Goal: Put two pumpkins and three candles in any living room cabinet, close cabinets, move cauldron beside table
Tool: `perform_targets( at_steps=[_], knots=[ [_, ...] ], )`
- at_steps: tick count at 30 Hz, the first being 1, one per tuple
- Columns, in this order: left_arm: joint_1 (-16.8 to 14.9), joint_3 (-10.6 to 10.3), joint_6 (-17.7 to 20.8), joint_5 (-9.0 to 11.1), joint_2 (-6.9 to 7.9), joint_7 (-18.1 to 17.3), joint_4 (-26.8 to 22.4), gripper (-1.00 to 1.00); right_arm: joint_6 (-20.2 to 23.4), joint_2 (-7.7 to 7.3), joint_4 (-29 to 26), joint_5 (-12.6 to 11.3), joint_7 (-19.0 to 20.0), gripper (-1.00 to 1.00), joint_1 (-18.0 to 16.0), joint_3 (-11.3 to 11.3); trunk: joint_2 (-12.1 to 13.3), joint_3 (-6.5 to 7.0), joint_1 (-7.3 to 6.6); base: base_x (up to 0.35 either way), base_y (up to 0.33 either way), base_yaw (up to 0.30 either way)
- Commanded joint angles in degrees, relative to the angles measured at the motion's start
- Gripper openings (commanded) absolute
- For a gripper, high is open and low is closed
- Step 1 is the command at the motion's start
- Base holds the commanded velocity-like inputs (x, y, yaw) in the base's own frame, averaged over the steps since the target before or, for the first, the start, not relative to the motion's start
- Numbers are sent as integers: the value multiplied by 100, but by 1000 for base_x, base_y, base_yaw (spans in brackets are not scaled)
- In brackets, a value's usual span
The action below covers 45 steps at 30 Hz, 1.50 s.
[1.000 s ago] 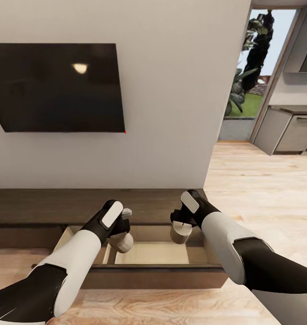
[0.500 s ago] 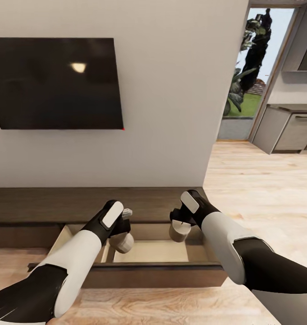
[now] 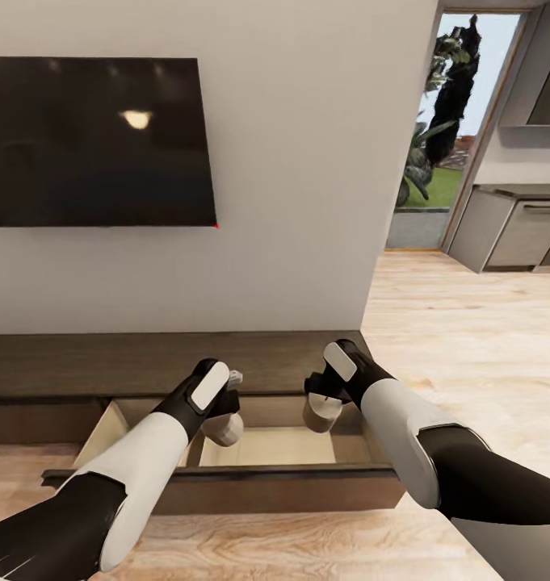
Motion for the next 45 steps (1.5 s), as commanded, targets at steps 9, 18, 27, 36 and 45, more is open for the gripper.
perform_targets(
  at_steps=[9, 18, 27, 36, 45],
  knots=[
    [31, -29, -148, 6, -1, 0, 0, -100, -20, 0, 12, 1, -3, -100, 47, 2, -363, -162, 198, 0, 0, 0],
    [33, -32, -154, -2, -1, 0, 0, -100, -239, 0, 201, 2, 0, -100, 94, 16, -724, -323, 396, 0, 0, 0],
    [33, -38, -148, -4, 4, 0, 0, -100, -495, 0, 224, 2, 23, -100, 96, 37, -964, -431, 528, 0, 0, 0],
    [35, -35, -147, 4, 8, 0, 0, -100, -506, 0, 220, 2, 39, -100, 96, 77, -964, -431, 528, 79, 0, 0],
    [46, -39, -147, 6, -6, 0, 0, -100, -521, 0, 220, 2, 41, -100, 96, 79, -1004, -449, 550, 70, 0, 0]
  ],
)
